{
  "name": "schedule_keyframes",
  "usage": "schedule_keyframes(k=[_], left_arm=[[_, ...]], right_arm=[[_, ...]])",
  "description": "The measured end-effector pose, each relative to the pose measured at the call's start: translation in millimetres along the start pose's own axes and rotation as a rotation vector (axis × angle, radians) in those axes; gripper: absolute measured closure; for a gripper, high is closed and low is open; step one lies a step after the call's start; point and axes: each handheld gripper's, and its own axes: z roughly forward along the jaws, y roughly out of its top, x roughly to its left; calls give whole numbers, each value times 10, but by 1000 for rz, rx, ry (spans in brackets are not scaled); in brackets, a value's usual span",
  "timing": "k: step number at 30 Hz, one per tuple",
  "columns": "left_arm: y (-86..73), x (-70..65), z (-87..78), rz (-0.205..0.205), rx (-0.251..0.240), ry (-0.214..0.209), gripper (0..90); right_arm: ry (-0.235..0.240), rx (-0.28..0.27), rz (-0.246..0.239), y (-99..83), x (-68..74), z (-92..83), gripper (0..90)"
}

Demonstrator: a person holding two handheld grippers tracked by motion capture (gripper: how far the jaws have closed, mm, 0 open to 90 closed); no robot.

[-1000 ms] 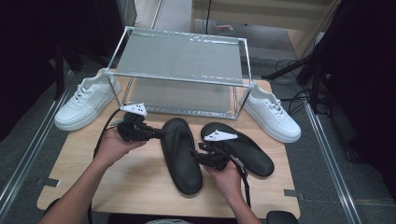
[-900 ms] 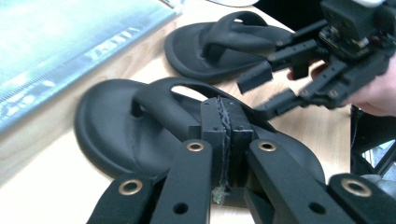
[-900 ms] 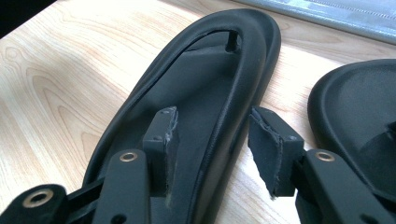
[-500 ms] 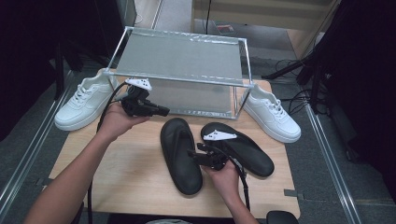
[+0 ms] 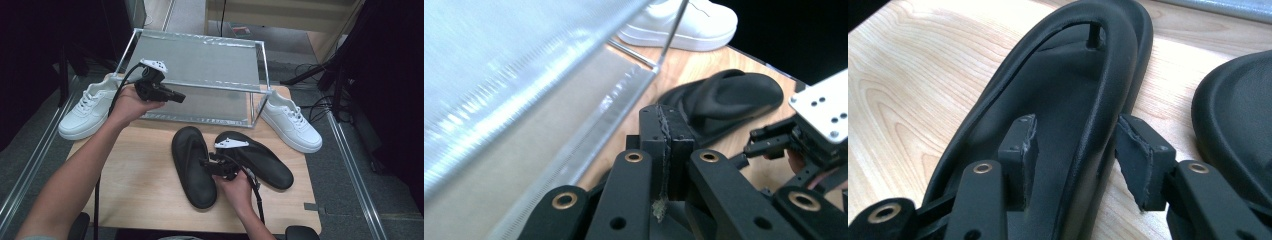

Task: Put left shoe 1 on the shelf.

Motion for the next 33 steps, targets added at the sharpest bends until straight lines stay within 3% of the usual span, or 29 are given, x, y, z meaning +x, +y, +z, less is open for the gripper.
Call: schedule_keyframes(k=[4, 7, 11, 14, 18, 21, 28, 33], left_arm=[[114, 77, -97, 22, -15, 30, 900], [168, 165, -120, 14, -13, 48, 900], [248, 270, -104, 10, -13, 78, 900], [288, 369, -71, -28, -14, 87, 900], [279, 486, -4, -36, 7, 105, 900], [264, 556, 1, -46, -6, 122, 900], [278, 576, 22, -53, 16, 135, 900], [254, 625, 22, -106, -2, 106, 900]], right_arm=[[-13, 5, 7, 4, 1, 29, 546], [-26, 3, -6, 14, 2, 56, 556], [-18, 24, 13, 17, -37, 106, 577], [-35, 35, 15, 11, -64, 137, 594], [-32, 25, 15, 15, -62, 150, 637], [-37, 23, 12, 19, -57, 144, 652], [-50, 17, 18, 31, -60, 143, 677], [-49, 5, 43, 45, -97, 132, 740]])
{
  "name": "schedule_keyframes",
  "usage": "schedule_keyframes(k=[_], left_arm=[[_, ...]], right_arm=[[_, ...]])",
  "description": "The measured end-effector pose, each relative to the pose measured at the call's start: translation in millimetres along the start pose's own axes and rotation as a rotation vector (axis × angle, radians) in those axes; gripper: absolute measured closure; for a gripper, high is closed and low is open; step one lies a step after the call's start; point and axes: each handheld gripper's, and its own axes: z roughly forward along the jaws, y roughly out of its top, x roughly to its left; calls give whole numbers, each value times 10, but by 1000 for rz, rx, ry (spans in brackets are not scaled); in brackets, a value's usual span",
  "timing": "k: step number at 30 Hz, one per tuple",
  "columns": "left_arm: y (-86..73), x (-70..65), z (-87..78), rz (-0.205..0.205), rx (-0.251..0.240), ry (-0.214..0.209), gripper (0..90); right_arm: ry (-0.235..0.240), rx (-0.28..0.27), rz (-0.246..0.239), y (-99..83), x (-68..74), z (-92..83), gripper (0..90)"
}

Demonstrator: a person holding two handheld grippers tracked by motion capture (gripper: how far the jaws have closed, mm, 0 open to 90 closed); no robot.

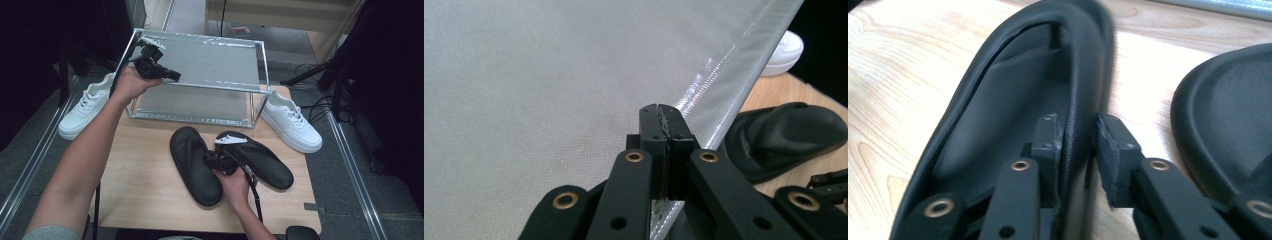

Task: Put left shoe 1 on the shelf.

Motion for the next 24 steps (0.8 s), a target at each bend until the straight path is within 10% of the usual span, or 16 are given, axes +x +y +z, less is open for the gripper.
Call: schedule_keyframes(k=[24], left_arm=[[12, -54, 4, 42, 16, 39, 900]], right_arm=[[15, -17, -7, 274, -54, -42, 827]])
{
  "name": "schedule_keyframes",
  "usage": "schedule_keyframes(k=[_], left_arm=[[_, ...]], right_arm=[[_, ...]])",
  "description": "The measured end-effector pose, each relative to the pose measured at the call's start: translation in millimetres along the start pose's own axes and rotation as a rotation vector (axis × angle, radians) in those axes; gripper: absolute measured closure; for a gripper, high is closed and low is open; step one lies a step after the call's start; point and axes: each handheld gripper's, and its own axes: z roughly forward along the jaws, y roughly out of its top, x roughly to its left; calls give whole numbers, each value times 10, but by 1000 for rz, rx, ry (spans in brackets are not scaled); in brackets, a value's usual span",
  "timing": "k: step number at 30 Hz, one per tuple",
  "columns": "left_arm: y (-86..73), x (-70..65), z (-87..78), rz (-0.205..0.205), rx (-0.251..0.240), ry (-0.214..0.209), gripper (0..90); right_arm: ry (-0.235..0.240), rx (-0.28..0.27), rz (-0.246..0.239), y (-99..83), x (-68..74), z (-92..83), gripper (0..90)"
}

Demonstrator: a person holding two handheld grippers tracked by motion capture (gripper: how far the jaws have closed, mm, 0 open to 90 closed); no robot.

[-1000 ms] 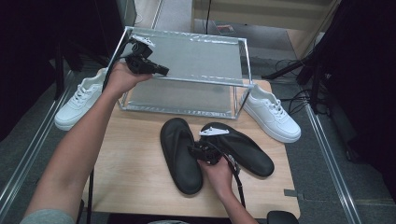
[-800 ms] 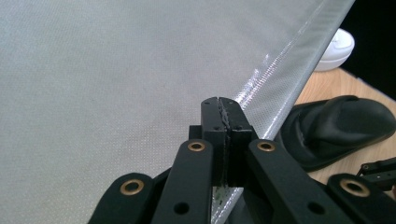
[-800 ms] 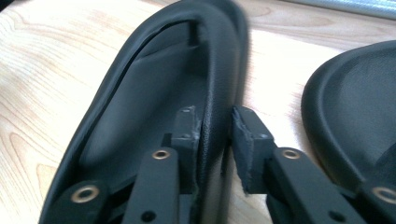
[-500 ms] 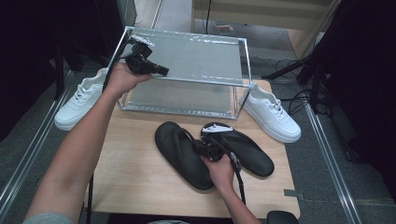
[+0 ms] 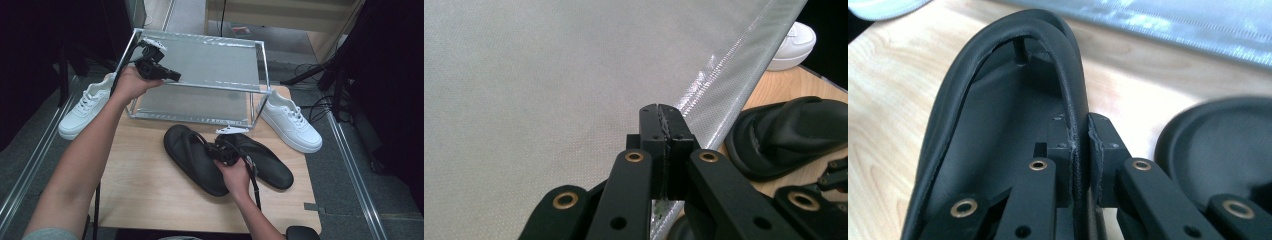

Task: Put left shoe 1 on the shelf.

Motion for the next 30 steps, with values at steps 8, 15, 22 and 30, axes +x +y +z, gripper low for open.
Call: schedule_keyframes(k=[8, 15, 22, 30], left_arm=[[-4, 3, 1, -1, -3, -4, 900], [-3, 4, 1, 7, -2, -6, 900], [-1, -6, 1, 14, -1, 2, 900], [-2, -7, 1, 18, -2, 2, 900]], right_arm=[[-35, -20, 14, 268, -95, 88, 826], [-67, -33, 36, 490, -177, 249, 825], [-95, -45, 69, 681, -240, 482, 824], [-164, -66, 116, 783, -341, 675, 820]])
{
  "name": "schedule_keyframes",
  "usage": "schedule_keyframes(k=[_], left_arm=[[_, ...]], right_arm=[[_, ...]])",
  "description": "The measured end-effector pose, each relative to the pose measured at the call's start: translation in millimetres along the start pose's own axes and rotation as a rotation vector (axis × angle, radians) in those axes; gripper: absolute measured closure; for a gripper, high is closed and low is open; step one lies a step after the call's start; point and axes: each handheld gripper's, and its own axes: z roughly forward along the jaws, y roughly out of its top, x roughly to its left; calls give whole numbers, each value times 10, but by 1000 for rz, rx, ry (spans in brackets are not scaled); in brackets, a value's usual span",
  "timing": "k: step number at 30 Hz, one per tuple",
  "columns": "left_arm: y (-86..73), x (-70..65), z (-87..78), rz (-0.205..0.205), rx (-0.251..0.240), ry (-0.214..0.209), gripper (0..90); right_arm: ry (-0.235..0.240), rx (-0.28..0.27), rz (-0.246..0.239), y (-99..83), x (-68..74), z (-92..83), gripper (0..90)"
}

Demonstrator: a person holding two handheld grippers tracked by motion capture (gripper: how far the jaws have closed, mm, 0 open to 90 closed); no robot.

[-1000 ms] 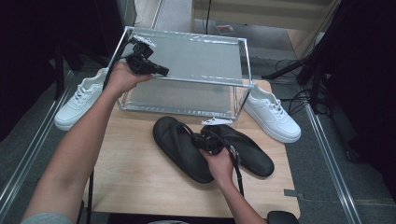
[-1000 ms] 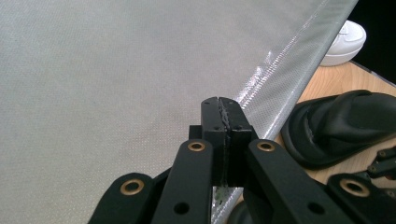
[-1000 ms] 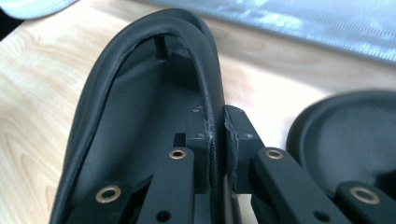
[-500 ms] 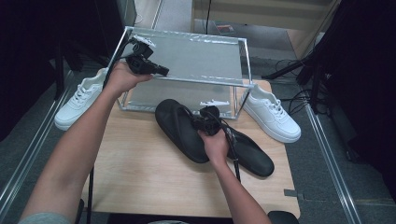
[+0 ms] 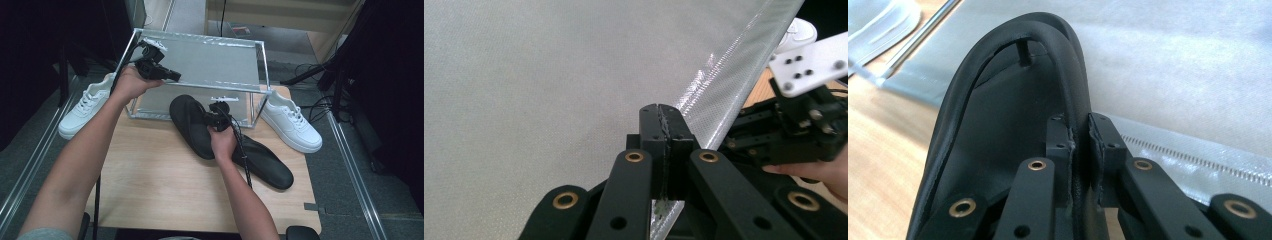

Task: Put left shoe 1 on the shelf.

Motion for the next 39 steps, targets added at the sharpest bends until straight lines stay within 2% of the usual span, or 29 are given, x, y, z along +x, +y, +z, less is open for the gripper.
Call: schedule_keyframes(k=[5, 9, 13, 15, 16, 18, 21, 24, 28, 30, 31, 34, 39], left_arm=[[-4, 0, -1, 4, -2, -2, 900], [-4, -1, -1, 3, -2, -1, 900], [-5, 0, 0, 3, -3, 0, 900], [-6, 2, 1, 0, -5, -3, 900], [-6, 5, 0, 2, -4, -4, 900], [-5, 3, 1, 4, -3, -3, 900], [-1, -1, -1, 8, 1, 1, 900], [1, 0, 0, 10, 2, 4, 900], [2, -1, 1, 11, 3, 5, 900], [1, -6, 2, 10, 2, 4, 900], [-1, -7, 2, 9, 1, 4, 900], [-10, -4, 2, 4, -5, 2, 900], [-8, -11, 3, 4, -4, 7, 900]], right_arm=[[-2, -17, 56, 13, -79, 80, 814], [4, -10, 81, -5, -90, 120, 795], [17, -19, 66, -5, -93, 117, 759], [30, -14, 65, 2, -104, 96, 686], [41, -15, 66, 4, -110, 80, 678], [62, -5, 49, 1, -119, 45, 674], [63, -8, 17, -13, -116, -40, 674], [69, -33, -1, -55, -121, -152, 676], [104, -50, -29, -141, -111, -311, 720], [133, -37, -39, -204, -93, -387, 769], [147, -33, -49, -258, -78, -428, 824], [173, -27, -90, -384, -41, -514, 900], [213, -17, -141, -613, -11, -655, 900]])
